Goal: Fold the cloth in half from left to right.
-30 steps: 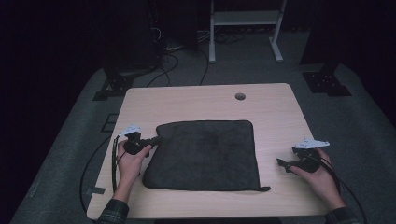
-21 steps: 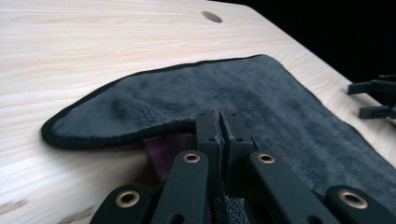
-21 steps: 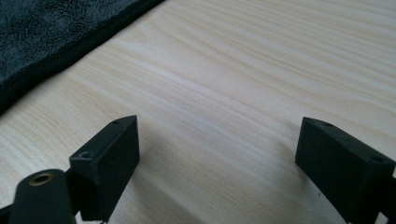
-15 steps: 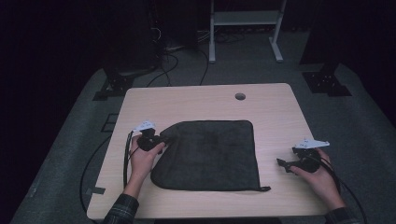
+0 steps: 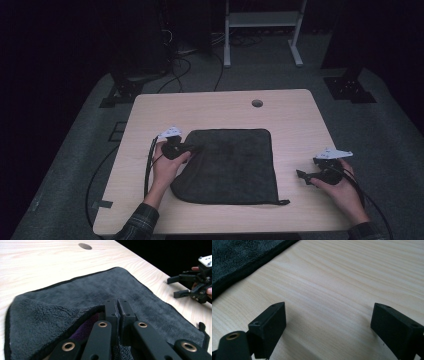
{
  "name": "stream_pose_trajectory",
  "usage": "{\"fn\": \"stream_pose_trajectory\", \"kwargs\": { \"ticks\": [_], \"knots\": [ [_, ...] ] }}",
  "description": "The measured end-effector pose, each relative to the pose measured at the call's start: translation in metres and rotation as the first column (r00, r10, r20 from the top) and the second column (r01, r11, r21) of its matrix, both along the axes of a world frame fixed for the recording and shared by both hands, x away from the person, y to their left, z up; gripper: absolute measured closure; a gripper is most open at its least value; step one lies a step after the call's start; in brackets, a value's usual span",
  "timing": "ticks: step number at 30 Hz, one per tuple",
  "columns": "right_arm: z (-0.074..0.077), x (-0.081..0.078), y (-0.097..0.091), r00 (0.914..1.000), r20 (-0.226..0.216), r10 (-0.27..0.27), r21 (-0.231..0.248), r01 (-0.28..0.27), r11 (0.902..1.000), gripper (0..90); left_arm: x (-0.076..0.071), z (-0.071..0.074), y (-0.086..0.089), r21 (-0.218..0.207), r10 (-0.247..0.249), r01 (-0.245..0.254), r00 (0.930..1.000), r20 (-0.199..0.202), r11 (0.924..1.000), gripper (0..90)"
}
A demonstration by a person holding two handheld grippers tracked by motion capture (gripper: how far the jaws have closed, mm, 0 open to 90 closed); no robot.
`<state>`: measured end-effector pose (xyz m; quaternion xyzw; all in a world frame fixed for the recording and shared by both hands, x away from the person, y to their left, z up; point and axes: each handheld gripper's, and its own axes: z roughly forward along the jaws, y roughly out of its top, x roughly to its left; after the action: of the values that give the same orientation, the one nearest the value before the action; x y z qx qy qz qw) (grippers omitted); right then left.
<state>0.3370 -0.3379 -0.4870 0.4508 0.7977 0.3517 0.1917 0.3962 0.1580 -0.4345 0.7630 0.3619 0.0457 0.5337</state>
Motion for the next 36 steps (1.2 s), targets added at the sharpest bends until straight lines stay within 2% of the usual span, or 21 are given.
{"fn": "stream_pose_trajectory", "kwargs": {
  "ticks": [16, 26, 36],
  "knots": [
    [0.0, 0.0, 0.0, 1.0, 0.0, 0.001, -0.001, -0.001, 1.0, 12.2, 0.006, -0.001, -0.035, -0.014, -0.061, 0.061, 0.998, -0.018, 0.998, 87.4],
    [0.0, 0.0, 0.0, 1.0, 0.0, 0.0, 0.0, 0.0, 1.0, 12.2, 0.016, -0.005, -0.066, -0.036, -0.111, 0.11, 0.9935, -0.029, 0.9933, 87.4],
    [0.0, 0.0, 0.0, 1.0, 0.0, 0.001, -0.001, -0.001, 1.0, 12.2, 0.021, -0.008, -0.089, -0.038, -0.145, 0.144, 0.989, -0.029, 0.9889, 87.4]
  ]
}}
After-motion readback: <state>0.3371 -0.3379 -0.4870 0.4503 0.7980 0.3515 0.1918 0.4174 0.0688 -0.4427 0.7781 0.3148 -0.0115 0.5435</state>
